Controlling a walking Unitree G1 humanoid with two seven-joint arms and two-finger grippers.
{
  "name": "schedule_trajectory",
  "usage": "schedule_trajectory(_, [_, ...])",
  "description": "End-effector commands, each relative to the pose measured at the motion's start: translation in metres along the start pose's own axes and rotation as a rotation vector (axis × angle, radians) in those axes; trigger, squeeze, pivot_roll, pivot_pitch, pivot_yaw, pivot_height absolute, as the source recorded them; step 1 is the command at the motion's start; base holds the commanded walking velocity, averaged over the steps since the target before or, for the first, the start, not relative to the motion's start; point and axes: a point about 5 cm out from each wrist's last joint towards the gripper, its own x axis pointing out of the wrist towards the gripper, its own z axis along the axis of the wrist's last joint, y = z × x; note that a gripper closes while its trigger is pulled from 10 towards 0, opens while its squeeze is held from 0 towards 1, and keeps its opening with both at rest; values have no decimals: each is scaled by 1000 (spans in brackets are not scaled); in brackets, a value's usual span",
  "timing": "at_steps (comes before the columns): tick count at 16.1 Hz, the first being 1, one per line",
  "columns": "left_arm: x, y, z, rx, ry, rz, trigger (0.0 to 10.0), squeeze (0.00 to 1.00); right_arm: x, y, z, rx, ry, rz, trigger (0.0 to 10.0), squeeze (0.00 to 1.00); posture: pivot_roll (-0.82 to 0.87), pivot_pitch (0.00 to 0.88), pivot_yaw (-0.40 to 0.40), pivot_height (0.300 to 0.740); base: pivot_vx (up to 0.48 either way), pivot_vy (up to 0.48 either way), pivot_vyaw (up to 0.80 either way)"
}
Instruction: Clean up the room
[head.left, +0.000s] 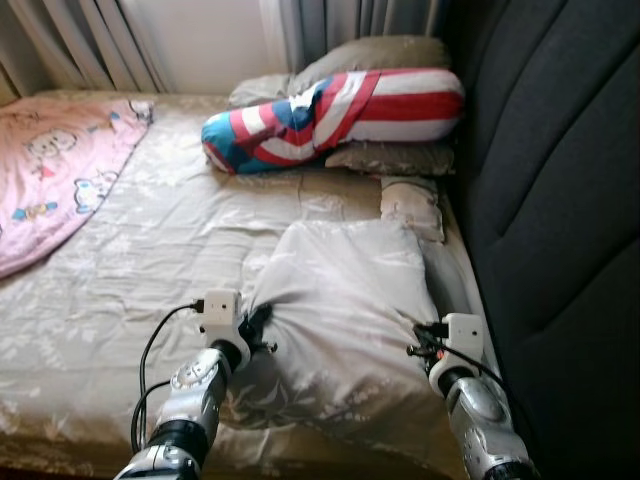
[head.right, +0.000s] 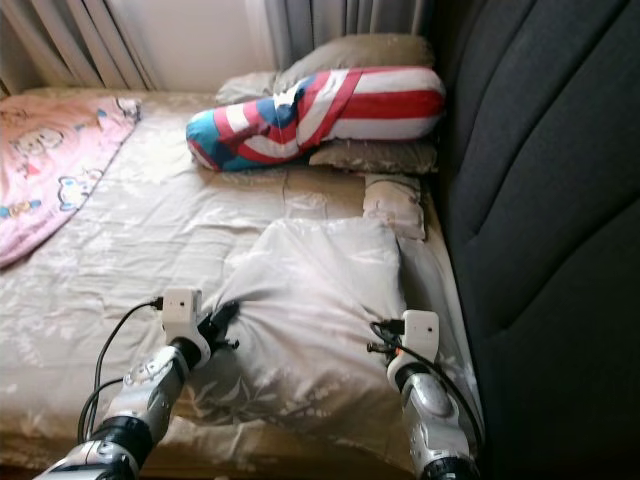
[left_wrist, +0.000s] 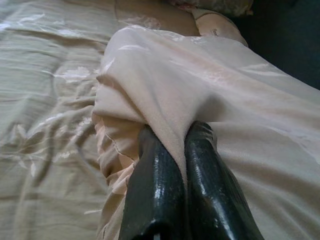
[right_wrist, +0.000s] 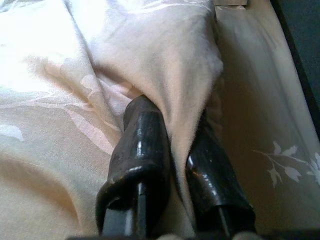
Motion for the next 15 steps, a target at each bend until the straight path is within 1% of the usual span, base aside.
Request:
schedule_trajectory(1, [-2, 16, 24, 39, -101, 53, 10000, 0, 0, -14, 14, 2, -74, -68, 10000, 0, -77, 9, -13, 740, 0, 0, -800])
schedule_trajectory(5, [-3, 18, 23, 45, -97, 57, 10000, 0, -1, -13, 12, 3, -70, -68, 10000, 0, -76, 14, -13, 740, 0, 0, -800])
schedule_trajectory(6, [-4, 18, 23, 45, -97, 58, 10000, 0, -1, -13, 12, 5, -69, -67, 10000, 0, -76, 16, -12, 740, 0, -247, -800])
schedule_trajectory(8, [-4, 18, 22, 35, -96, 61, 10000, 0, -2, -12, 10, 6, -66, -67, 10000, 0, -76, 19, -13, 740, 0, 0, -800])
schedule_trajectory(12, [-4, 17, 21, 42, -94, 57, 10000, 0, -2, -12, 9, 9, -64, -66, 10000, 0, -76, 22, -15, 740, 0, 0, -800])
schedule_trajectory(13, [-4, 17, 21, 54, -92, 57, 10000, 0, -3, -13, 9, 9, -63, -65, 10000, 0, -76, 23, -15, 740, 0, -480, -800])
schedule_trajectory(14, [-4, 17, 21, 48, -92, 60, 10000, 0, -3, -12, 9, 9, -61, -64, 10000, 0, -76, 23, -15, 740, 0, -480, -800])
schedule_trajectory(15, [-4, 17, 20, 36, -93, 62, 10000, 0, -3, -12, 8, 8, -60, -64, 10000, 0, -76, 25, -17, 740, 0, 0, -800])
